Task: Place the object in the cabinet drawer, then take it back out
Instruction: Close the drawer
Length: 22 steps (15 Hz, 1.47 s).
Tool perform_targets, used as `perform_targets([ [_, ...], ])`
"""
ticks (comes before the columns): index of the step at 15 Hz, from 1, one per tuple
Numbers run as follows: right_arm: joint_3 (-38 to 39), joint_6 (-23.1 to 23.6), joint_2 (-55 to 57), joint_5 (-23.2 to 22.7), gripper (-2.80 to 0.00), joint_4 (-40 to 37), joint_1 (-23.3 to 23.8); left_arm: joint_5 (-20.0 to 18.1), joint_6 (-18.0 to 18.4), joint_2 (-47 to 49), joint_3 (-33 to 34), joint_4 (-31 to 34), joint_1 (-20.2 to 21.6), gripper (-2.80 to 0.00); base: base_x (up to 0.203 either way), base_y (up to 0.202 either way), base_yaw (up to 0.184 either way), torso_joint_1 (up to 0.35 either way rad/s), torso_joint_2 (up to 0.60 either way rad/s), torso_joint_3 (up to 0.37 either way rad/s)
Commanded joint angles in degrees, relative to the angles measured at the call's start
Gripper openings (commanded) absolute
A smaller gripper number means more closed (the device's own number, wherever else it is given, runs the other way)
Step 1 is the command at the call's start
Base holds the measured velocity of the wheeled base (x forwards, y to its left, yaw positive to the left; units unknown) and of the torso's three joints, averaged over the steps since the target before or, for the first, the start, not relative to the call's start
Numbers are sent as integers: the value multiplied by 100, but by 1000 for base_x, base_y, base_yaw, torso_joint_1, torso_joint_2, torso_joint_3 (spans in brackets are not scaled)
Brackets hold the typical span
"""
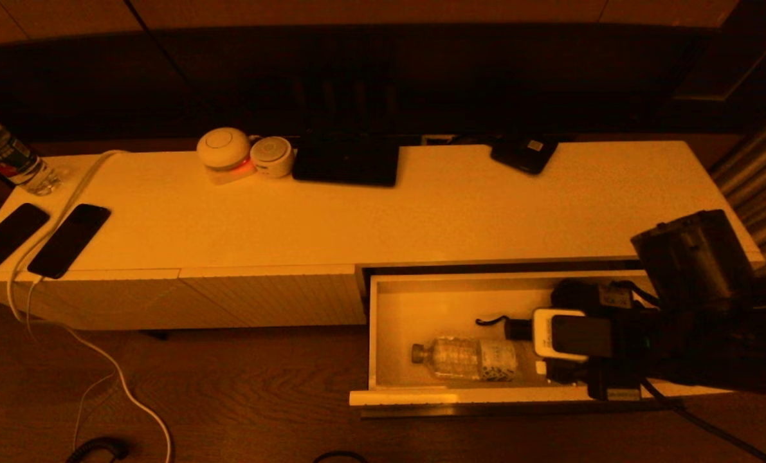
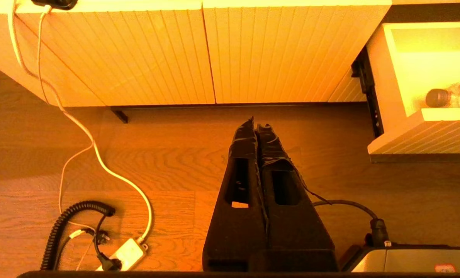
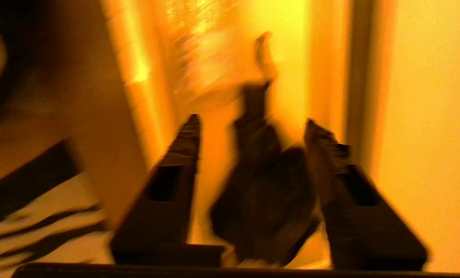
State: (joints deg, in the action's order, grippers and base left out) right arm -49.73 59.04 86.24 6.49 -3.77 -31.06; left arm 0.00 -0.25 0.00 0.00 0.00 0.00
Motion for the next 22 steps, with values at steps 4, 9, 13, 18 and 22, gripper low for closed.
perform_targets([
  [4, 1048, -446, -1225, -154, -280, -601, -82, 0, -1, 0, 0, 0, 0, -280, 0, 0, 0, 0, 0, 0],
  [9, 1937, -772, -1321, -546, -280, -568, -342, 0, -1, 0, 0, 0, 0, -280, 0, 0, 0, 0, 0, 0],
  [13, 2361, -740, -839, -592, -280, -444, -333, 0, -1, 0, 0, 0, 0, -280, 0, 0, 0, 0, 0, 0],
  [18, 2512, -754, -61, -544, -280, 236, -239, 0, -1, 0, 0, 0, 0, -280, 0, 0, 0, 0, 0, 0],
  [22, 2487, -754, 471, -436, -280, 906, -35, 0, -1, 0, 0, 0, 0, -280, 0, 0, 0, 0, 0, 0],
])
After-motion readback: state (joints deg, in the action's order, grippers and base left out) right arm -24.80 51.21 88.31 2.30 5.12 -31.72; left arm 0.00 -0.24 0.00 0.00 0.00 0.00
